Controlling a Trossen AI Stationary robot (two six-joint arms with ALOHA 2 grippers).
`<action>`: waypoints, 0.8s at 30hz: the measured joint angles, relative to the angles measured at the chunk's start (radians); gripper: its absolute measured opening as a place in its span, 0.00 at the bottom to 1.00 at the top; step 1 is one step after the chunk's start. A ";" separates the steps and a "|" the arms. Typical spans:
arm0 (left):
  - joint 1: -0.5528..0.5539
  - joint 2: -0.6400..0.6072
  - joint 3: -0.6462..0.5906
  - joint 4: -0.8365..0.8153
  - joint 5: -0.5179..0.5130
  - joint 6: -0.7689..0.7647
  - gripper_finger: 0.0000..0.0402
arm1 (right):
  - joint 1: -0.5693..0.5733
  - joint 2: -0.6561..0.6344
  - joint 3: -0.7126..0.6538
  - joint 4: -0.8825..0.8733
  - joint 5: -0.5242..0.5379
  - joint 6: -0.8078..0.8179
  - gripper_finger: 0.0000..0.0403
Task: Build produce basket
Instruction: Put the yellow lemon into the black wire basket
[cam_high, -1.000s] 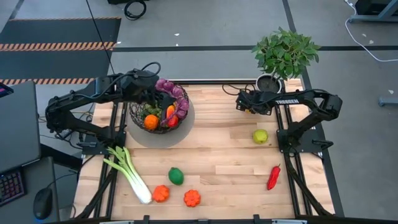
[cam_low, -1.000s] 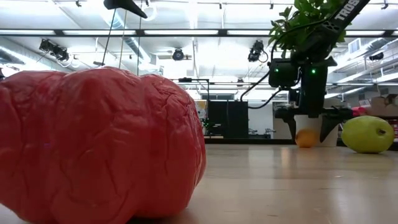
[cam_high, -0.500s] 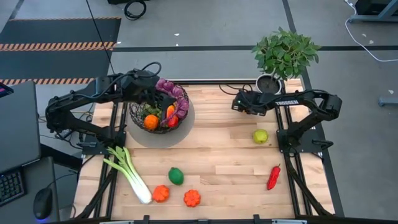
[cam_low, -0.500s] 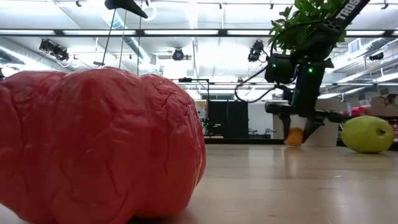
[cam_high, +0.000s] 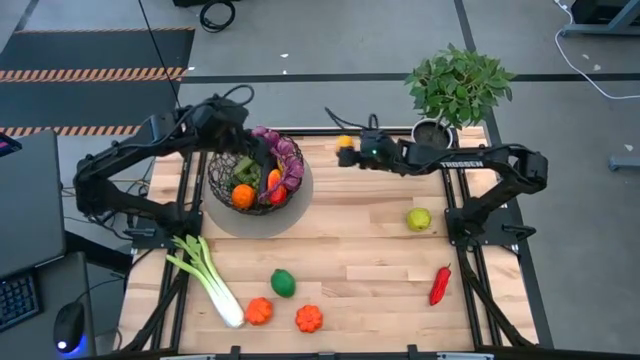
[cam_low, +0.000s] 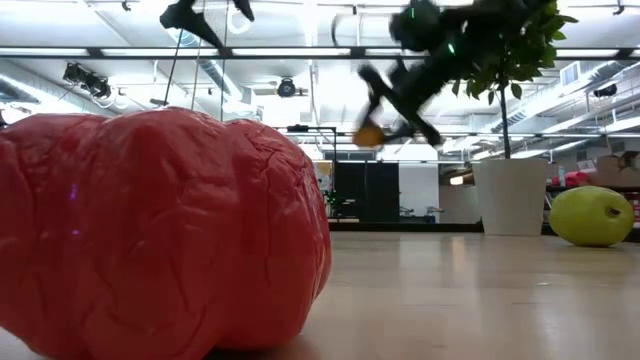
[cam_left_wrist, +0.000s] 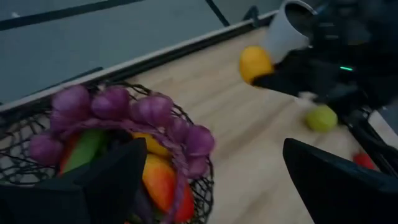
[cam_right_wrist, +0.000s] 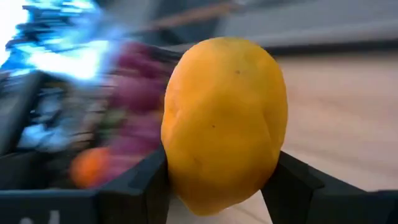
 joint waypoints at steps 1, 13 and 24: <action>0.022 0.000 0.000 0.000 0.001 0.007 0.96 | 0.013 0.000 0.021 0.041 -0.009 -0.049 0.51; 0.209 0.000 0.000 0.037 0.001 0.047 0.96 | 0.092 0.006 0.093 0.233 -0.024 -0.233 0.52; 0.224 -0.022 0.000 0.147 0.002 0.028 0.96 | 0.120 0.288 0.385 0.250 -0.198 -0.326 0.52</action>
